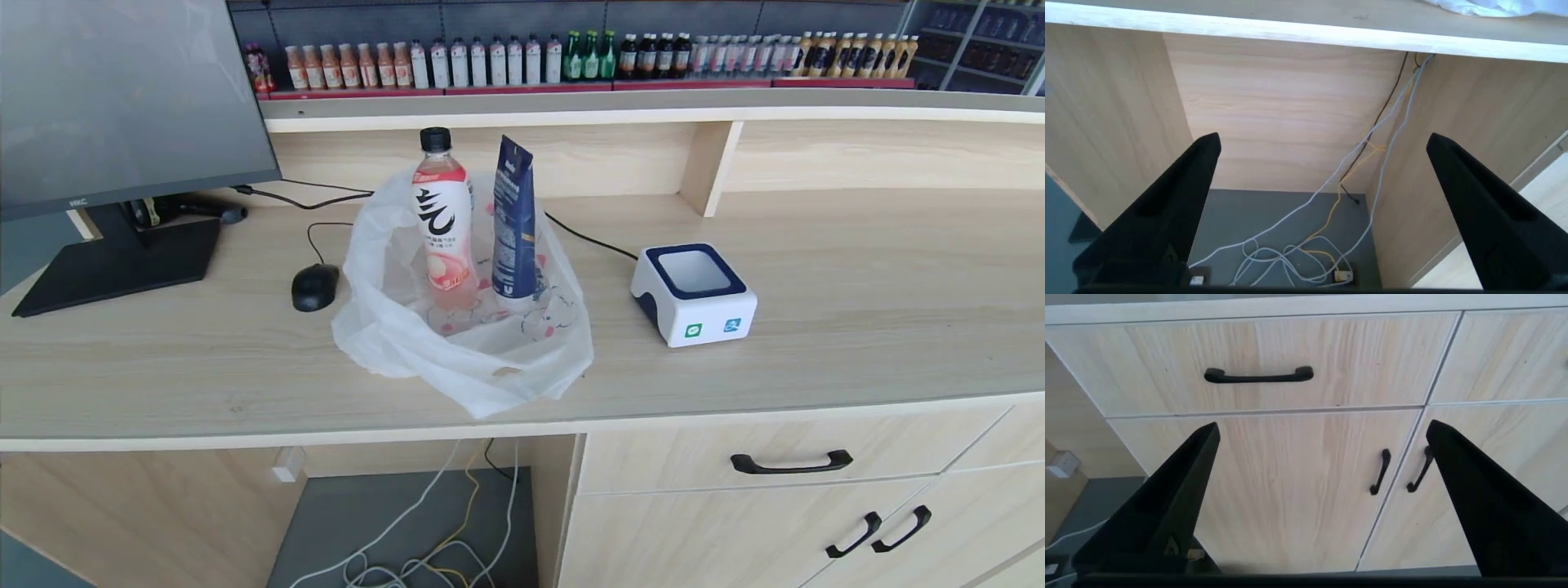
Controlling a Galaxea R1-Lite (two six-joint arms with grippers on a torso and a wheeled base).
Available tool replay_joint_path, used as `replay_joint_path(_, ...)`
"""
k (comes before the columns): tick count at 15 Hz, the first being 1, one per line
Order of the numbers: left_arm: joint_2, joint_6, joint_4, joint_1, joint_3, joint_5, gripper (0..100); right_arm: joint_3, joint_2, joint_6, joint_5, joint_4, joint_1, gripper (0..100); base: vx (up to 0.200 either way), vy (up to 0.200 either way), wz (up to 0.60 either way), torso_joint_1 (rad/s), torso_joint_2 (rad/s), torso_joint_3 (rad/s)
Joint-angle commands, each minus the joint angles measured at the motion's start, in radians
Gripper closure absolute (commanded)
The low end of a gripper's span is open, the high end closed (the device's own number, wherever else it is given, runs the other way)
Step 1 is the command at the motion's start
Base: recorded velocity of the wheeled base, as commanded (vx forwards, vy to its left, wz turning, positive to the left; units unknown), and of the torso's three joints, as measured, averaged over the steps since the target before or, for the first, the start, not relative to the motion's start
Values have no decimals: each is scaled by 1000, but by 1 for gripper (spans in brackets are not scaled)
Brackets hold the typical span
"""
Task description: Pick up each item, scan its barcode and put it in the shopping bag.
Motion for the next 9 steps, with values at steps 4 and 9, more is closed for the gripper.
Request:
replay_joint_path(4,0,-3,0,0,0,0,0,0,1,-2,0,0,0,0,0,-200,0,-1,2,2)
replay_joint_path(9,0,-4,0,0,0,0,0,0,1,-3,0,0,0,0,0,-200,0,2,2,2)
